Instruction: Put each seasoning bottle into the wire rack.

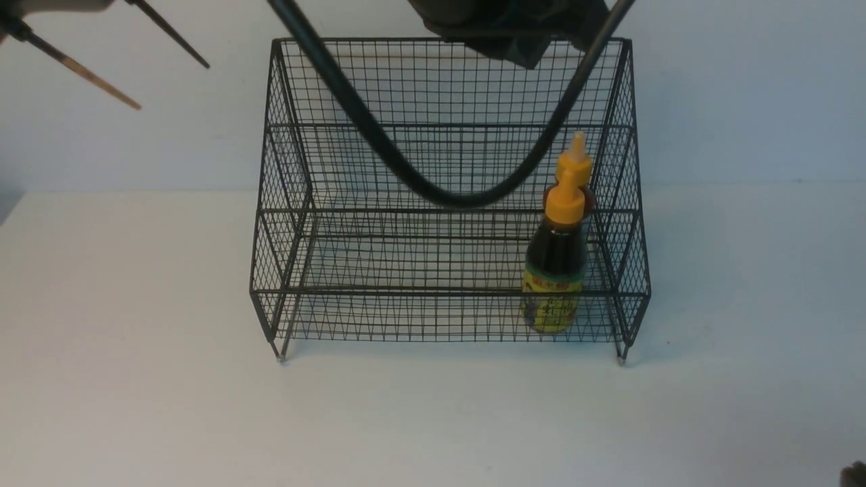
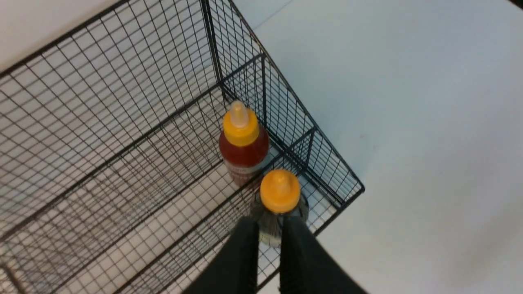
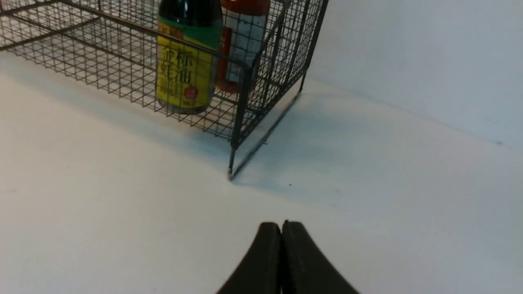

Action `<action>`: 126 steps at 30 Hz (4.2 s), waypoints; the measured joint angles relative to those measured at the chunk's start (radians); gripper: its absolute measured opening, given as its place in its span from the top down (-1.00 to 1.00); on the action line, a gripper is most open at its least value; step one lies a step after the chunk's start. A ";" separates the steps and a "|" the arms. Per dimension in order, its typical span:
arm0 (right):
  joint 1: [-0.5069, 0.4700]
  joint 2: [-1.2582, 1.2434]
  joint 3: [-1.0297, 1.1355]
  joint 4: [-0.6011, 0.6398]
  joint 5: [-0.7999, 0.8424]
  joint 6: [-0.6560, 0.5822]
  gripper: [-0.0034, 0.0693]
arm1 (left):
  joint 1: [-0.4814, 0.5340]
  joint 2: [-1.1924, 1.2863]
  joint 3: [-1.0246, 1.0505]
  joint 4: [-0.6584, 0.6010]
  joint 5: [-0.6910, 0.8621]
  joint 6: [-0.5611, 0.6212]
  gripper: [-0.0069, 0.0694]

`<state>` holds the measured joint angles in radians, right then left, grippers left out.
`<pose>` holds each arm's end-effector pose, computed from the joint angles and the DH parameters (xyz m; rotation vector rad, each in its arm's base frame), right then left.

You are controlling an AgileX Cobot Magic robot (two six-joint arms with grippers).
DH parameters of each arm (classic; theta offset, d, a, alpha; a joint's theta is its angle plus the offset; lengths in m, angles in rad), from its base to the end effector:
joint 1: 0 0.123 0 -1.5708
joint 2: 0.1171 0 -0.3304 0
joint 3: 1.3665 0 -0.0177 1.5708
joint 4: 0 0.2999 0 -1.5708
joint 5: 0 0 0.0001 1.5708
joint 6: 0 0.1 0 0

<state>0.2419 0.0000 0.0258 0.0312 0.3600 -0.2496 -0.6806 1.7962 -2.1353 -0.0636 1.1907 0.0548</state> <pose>0.0635 0.0168 0.1682 -0.4356 1.8178 0.0251 0.3450 -0.2870 0.5052 0.8523 2.2074 -0.3885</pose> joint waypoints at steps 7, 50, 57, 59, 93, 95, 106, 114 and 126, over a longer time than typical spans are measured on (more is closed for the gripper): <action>-0.125 -0.011 0.000 -0.009 0.002 0.000 0.95 | -0.008 -0.073 0.001 0.069 0.070 0.000 0.64; -0.175 -0.011 0.000 -0.009 0.003 -0.001 0.95 | -0.008 -1.586 1.908 0.416 -0.794 -0.534 0.83; -0.175 -0.011 0.000 -0.009 0.003 -0.001 0.95 | -0.008 -1.586 2.016 0.417 -0.801 -0.534 0.83; -0.175 -0.011 0.000 -0.009 0.003 -0.001 0.95 | -0.008 -1.586 2.021 0.417 -0.800 -0.534 0.83; -0.175 -0.011 0.000 -0.009 0.003 -0.004 0.95 | 0.564 -1.808 2.058 0.165 -0.740 -0.079 0.83; -0.175 -0.011 0.000 -0.009 0.003 -0.004 0.95 | 0.585 -1.808 2.088 0.165 -0.756 -0.079 0.83; -0.175 -0.011 0.000 -0.009 0.003 -0.007 0.95 | 0.607 -1.809 2.162 0.162 -0.803 -0.090 0.83; -0.175 -0.011 0.000 -0.009 0.003 -0.007 0.95 | 0.654 -1.809 2.162 0.157 -0.803 -0.090 0.83; -0.175 -0.011 0.000 -0.009 0.003 -0.008 0.95 | 0.654 -1.809 2.162 0.157 -0.803 -0.090 0.83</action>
<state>0.0664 -0.0112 0.0258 0.0224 0.3630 -0.2576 -0.0263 -0.0124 0.0265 0.0935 0.3877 -0.0348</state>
